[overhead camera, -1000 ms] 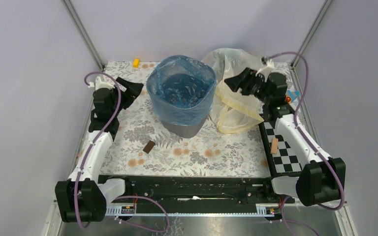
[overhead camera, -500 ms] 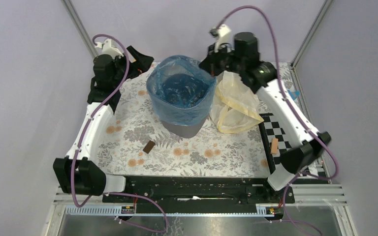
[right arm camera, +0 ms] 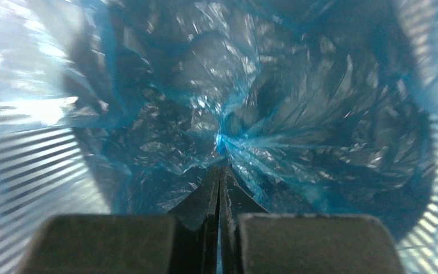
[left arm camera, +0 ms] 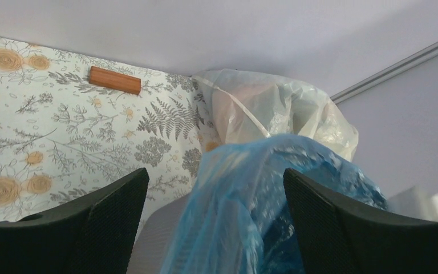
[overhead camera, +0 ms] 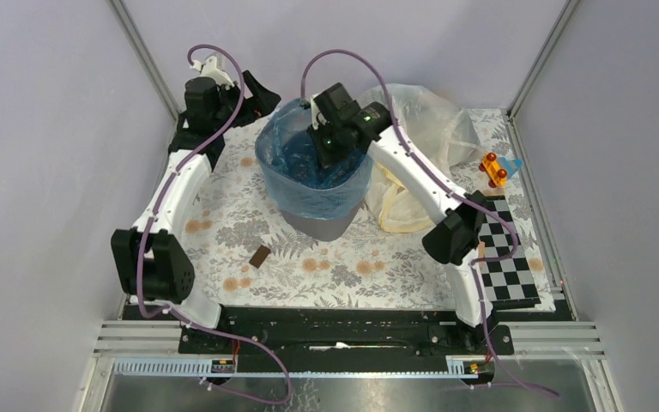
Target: Put the trash bags into the trash bin
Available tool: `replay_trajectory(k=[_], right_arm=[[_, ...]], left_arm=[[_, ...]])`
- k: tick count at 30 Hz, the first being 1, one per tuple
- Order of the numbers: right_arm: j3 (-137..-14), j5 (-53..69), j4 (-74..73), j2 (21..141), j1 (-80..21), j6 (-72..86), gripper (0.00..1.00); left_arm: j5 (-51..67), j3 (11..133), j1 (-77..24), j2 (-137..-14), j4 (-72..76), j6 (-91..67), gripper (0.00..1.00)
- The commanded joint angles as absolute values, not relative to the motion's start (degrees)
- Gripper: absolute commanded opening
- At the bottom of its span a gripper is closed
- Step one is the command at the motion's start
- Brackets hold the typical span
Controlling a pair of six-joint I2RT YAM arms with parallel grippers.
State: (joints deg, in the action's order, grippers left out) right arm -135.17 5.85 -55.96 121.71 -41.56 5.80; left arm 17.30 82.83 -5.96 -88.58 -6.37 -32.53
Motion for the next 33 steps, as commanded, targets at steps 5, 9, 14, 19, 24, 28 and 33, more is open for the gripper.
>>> replay_trajectory(k=[5, 9, 14, 19, 24, 28, 33], right_arm=[[-141.9, -3.2, -69.0, 128.3, -45.6, 13.6, 0.0], [-139.9, -3.9, -69.8, 129.5, -45.8, 15.1, 0.0], [-135.6, -3.9, -67.6, 129.1, -45.7, 16.2, 0.0], [-132.6, -2.9, -65.9, 130.1, -45.7, 16.6, 0.0], [-131.0, -0.8, -64.7, 131.8, -45.4, 16.9, 0.0], [-129.2, 2.8, -63.3, 132.6, -43.6, 16.8, 0.0], [-127.9, 4.2, -62.4, 134.3, -42.0, 16.7, 0.0]], left_arm=[[18.2, 91.1, -5.8, -97.5, -2.6, -33.9, 0.89], [18.1, 91.7, -5.2, -101.1, -3.2, -38.9, 0.9], [21.2, 89.1, -4.9, -103.9, 0.4, -43.1, 0.89], [25.7, 85.6, -5.3, -106.3, 4.1, -45.7, 0.86], [26.1, 81.1, -6.6, -105.8, 6.0, -45.9, 0.85], [27.4, 77.6, -6.9, -105.0, 9.0, -47.2, 0.84], [28.6, 74.6, -7.5, -104.2, 12.0, -48.1, 0.84]])
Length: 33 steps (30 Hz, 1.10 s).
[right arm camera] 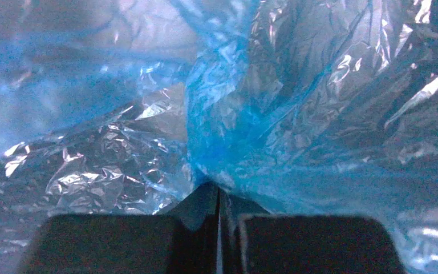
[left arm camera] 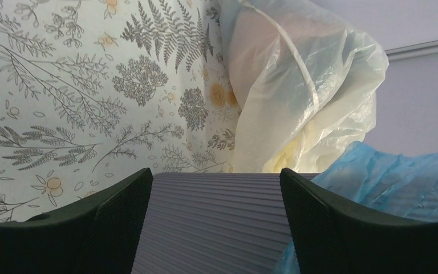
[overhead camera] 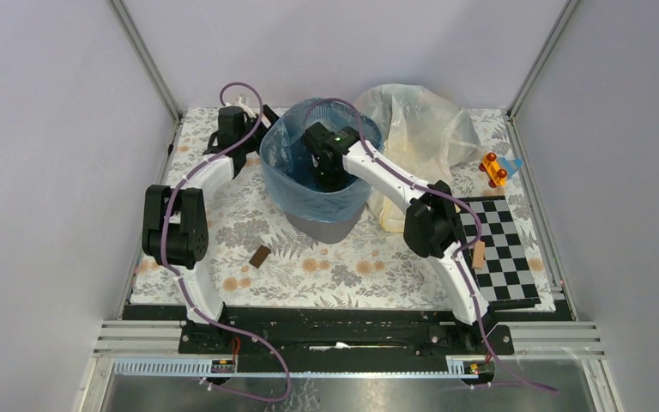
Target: Put the trash bags into the trash bin
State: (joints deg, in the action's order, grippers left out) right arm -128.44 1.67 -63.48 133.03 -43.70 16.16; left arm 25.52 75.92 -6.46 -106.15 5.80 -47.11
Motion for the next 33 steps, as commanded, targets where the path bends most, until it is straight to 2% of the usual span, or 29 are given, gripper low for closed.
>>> replay_trajectory(k=[1, 18, 33], right_arm=[[-127.3, 4.6, -62.0, 134.5, -41.8, 16.7, 0.0], [-118.8, 7.6, -56.5, 135.4, -40.2, 16.0, 0.0], [-126.9, 3.1, -59.7, 127.8, -40.2, 16.7, 0.01]], left_arm=[[28.9, 74.2, -7.7, -104.1, 12.4, -48.2, 0.84], [27.2, 69.1, -9.5, -100.1, 14.2, -48.3, 0.83], [25.5, 70.8, -9.5, -98.6, 11.3, -46.4, 0.83]])
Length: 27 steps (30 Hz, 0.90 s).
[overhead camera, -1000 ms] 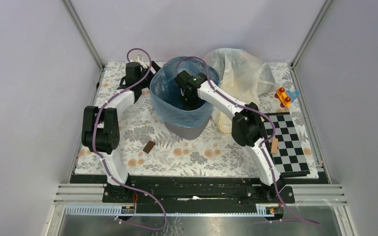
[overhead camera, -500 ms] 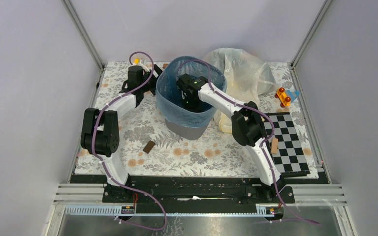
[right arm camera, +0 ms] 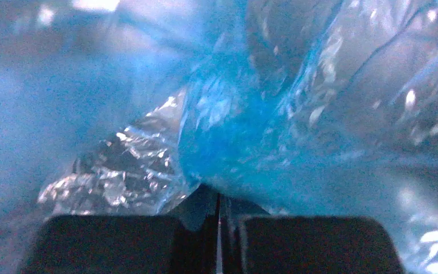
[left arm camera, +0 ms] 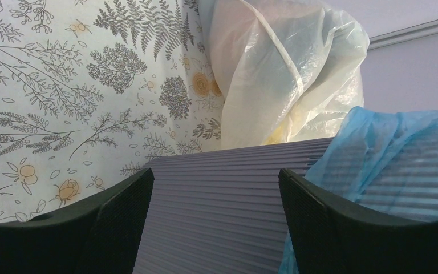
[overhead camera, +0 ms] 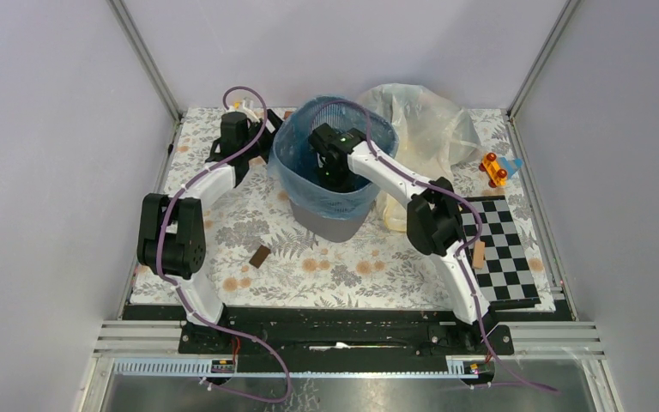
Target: Put the trash bags into the trash bin
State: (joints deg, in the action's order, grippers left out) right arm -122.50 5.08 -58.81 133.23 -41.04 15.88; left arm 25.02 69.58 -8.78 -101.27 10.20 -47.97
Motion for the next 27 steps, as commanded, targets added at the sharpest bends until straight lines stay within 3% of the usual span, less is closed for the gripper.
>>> replay_trajectory(k=[1, 14, 22, 25, 27], right_arm=[[-127.5, 3.0, -59.7, 127.8, -40.2, 16.9, 0.01], [-132.0, 1.3, -61.0, 125.2, -40.5, 17.3, 0.07], [-138.0, -3.0, -60.0, 119.1, -40.4, 15.2, 0.1], [-136.8, -5.8, -57.1, 114.7, -40.4, 13.3, 0.19], [-135.0, -8.4, -54.2, 111.2, -40.4, 12.0, 0.32]], left_arm=[[25.4, 70.7, -9.5, -98.6, 11.2, -46.3, 0.83], [23.8, 69.2, -9.4, -99.1, 10.7, -44.4, 0.83], [20.5, 67.8, -8.0, -94.8, 9.0, -42.8, 0.89], [19.4, 67.6, -6.9, -91.9, 8.2, -42.5, 0.92], [19.0, 66.9, -5.8, -89.7, 8.2, -42.7, 0.94]])
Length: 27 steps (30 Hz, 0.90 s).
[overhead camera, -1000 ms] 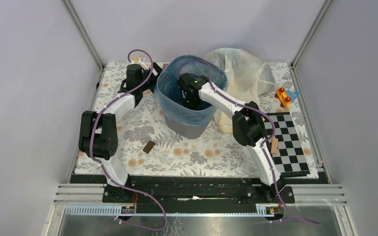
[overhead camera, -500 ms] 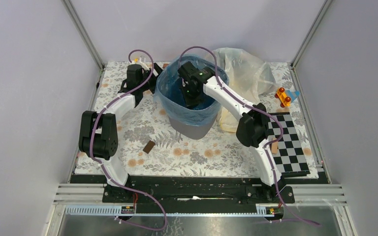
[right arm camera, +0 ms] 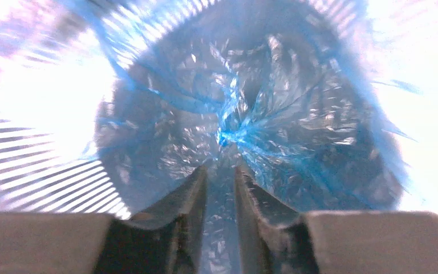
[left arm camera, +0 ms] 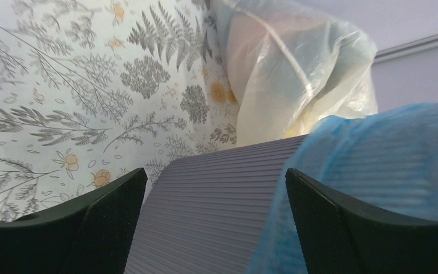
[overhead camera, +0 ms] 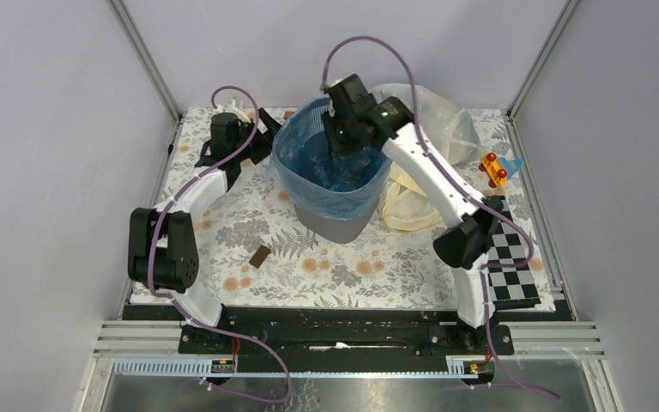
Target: Put the trash bags into the trash bin
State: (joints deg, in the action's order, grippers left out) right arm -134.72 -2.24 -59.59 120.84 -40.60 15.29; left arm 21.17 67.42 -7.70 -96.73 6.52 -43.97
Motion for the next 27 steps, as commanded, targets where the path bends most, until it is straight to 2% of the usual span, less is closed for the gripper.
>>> replay_trajectory(k=[1, 5, 7, 11, 15, 18, 23, 27], right_arm=[[-133.3, -9.8, -52.5, 109.1, -40.3, 11.5, 0.4], [-123.7, -14.1, -42.3, 98.4, -40.4, 8.4, 0.67], [-114.5, -15.8, -34.5, 92.0, -40.4, 7.1, 0.8], [-96.3, -21.1, -18.6, 78.2, -40.4, 4.7, 0.94], [-74.2, -28.4, 0.0, 62.9, -40.3, 2.6, 1.0], [-60.0, -34.1, 10.1, 51.8, -40.3, 2.5, 1.0], [-43.2, -43.0, 13.9, 42.2, -40.2, 2.5, 1.0], [-33.5, -41.5, 15.9, 42.0, -38.5, 1.0, 0.99]], left_arm=[[18.6, 66.4, -5.2, -88.6, 8.1, -42.9, 0.95], [14.3, 63.9, -3.4, -82.2, 6.2, -42.5, 0.99], [10.3, 62.2, -2.8, -77.7, 4.3, -42.1, 0.99], [2.9, 56.0, -2.5, -68.7, 3.8, -41.6, 0.99], [0.2, 48.8, -2.5, -60.5, 5.7, -40.8, 0.99], [-2.6, 42.3, -2.6, -54.8, 7.3, -41.0, 0.99], [-6.8, 30.0, -3.1, -44.6, 13.9, -40.9, 0.99], [-11.9, 23.8, -4.3, -39.9, 16.4, -36.3, 0.99]])
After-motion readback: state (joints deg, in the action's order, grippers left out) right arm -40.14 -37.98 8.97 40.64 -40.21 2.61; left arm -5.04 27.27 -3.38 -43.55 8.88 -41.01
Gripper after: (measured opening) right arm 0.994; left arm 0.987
